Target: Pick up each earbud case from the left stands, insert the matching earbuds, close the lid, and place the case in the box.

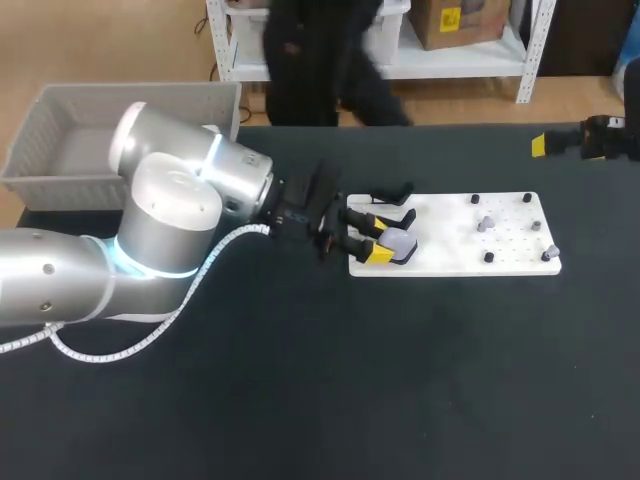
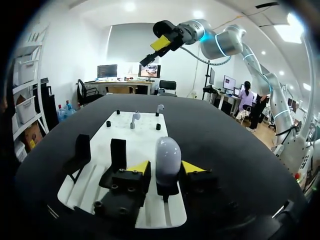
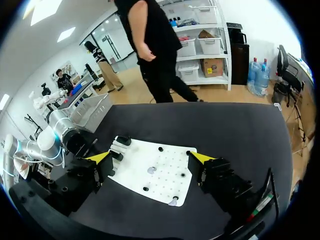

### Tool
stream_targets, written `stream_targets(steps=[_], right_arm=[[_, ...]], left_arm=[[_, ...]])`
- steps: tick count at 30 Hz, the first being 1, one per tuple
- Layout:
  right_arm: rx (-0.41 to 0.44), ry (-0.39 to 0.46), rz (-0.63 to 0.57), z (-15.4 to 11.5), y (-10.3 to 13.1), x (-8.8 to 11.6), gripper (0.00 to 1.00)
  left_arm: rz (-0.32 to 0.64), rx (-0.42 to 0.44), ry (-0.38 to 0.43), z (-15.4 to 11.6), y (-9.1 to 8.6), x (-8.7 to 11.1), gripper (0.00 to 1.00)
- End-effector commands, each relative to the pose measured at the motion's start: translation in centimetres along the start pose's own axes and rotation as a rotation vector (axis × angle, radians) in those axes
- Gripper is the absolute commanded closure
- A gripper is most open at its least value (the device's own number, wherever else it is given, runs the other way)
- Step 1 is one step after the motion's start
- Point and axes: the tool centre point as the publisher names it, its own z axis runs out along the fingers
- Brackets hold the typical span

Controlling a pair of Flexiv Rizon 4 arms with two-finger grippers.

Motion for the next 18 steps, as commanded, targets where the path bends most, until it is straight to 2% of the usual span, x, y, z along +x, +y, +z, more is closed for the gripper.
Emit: stream_targets(steps=[1, 4, 5, 6, 12, 15, 18], right_arm=[[-0.005, 0.000, -0.001, 0.1, -0.1, 0.0, 0.00], [-0.005, 0.000, -0.001, 0.1, -0.1, 0.0, 0.00], [-0.005, 0.000, -0.001, 0.1, -0.1, 0.0, 0.00], [-0.005, 0.000, -0.001, 0.1, -0.1, 0.0, 0.00], [-0.005, 0.000, -0.001, 0.1, -0.1, 0.0, 0.00], [-0.005, 0.000, -0.001, 0.1, -0.1, 0.0, 0.00], [-0.005, 0.000, -0.001, 0.1, -0.1, 0.0, 0.00]], left_arm=[[0.003, 0.007, 0.001, 0.1, 0.2, -0.1, 0.75], [0.006, 0.008, -0.001, 0.0, 0.0, -0.1, 0.84], [0.007, 0.007, -0.001, 0.0, -0.1, -0.1, 0.95], [0.009, 0.006, -0.002, -0.1, -0.2, -0.1, 1.00], [0.038, -0.001, -0.033, -0.9, -0.9, -1.1, 1.00], [0.052, -0.014, -0.074, -2.0, -1.6, -2.3, 1.00], [0.040, -0.032, -0.154, -3.4, -2.2, -3.5, 1.00]])
